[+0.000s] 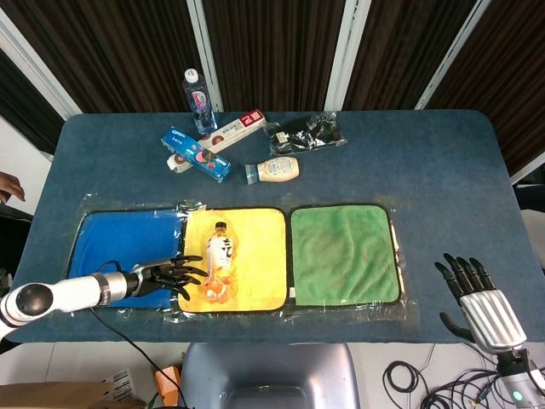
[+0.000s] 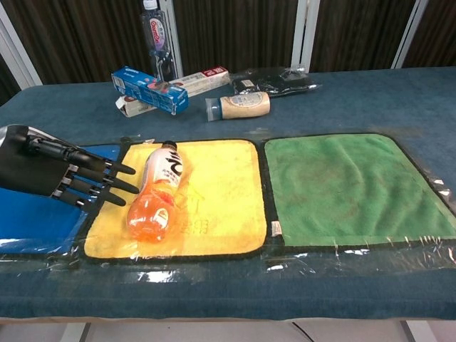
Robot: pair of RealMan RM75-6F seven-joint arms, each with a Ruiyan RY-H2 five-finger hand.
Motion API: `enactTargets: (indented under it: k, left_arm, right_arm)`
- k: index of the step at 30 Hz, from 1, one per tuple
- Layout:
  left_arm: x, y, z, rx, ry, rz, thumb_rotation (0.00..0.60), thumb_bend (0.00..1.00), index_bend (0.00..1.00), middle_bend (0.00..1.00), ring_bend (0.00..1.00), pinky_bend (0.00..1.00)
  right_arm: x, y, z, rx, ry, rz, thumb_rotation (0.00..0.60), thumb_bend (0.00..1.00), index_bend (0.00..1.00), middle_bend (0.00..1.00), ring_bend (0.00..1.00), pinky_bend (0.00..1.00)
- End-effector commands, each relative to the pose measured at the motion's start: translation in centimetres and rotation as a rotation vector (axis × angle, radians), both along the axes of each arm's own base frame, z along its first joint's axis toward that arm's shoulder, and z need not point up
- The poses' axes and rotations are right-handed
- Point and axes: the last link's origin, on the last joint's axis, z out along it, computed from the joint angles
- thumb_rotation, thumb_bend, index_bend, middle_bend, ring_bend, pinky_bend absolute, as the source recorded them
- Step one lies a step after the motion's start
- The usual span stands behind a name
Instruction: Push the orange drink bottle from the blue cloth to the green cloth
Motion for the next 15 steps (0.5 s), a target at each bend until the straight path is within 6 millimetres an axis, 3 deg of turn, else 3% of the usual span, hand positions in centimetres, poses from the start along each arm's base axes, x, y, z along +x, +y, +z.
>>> enactTargets:
  k: [1,15]
  left_arm:
    - [0.3,0.4,-0.5,-0.012,-0.044,0.007,0.600,0.50,0.00,0.19,0.18,0.44]
    - [1.0,1.2,-1.9,-0.018,-0.049,-0.014,0.600,0.50,0.00,0.19,0.17,0.37]
  right_arm:
    - [0.0,0.0,0.0,-0.001,-0.001,0.000,0.600,0.24,0.00,0.00,0.00,0.00]
    - [0.0,0.1,0.2,-0.004,-0.005,0.002,0.600,0.24,0.00,0.00,0.00,0.00]
